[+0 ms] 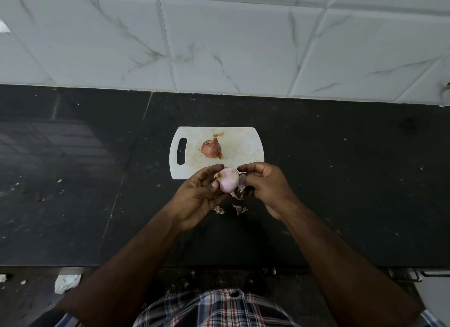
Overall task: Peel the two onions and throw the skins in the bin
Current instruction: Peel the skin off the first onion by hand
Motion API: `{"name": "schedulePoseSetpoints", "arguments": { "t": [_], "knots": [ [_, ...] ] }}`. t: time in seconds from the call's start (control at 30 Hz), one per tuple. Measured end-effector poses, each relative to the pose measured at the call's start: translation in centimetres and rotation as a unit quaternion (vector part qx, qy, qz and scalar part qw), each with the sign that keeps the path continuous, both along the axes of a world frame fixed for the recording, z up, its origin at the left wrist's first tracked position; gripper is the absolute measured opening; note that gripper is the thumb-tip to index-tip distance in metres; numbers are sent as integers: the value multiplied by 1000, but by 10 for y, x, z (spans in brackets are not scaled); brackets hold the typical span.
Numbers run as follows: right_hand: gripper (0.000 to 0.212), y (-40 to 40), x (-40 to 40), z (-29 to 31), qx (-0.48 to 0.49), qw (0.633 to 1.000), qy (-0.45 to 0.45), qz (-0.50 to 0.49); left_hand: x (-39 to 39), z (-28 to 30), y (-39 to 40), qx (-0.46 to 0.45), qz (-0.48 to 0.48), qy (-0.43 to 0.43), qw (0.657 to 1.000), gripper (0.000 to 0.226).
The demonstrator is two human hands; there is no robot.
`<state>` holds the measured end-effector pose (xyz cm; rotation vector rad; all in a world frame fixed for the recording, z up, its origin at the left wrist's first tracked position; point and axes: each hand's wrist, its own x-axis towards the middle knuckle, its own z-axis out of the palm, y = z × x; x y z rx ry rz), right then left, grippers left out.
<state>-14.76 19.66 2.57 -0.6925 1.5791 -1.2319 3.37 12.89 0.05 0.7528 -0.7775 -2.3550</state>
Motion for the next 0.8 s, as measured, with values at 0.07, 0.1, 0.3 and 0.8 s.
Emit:
{"name": "schedulePoseSetpoints", "arguments": {
  "t": [0.07, 0.1, 0.3, 0.8],
  "knots": [
    [22, 1, 0, -1, -3, 1000, -5, 8, 1, 1, -2, 10, -3, -5, 1000, 44],
    [21, 2, 1, -1, -7, 1000, 1, 8, 2, 2, -3, 10, -6, -7, 1000, 46],
    [22, 3, 10, 2, -32, 998, 56, 6, -5, 12, 2, -18, 5, -62, 998, 59],
    [40, 0, 5, 4, -43, 982, 151, 102, 7, 3, -6, -6, -43, -29, 999, 60]
  ]
}}
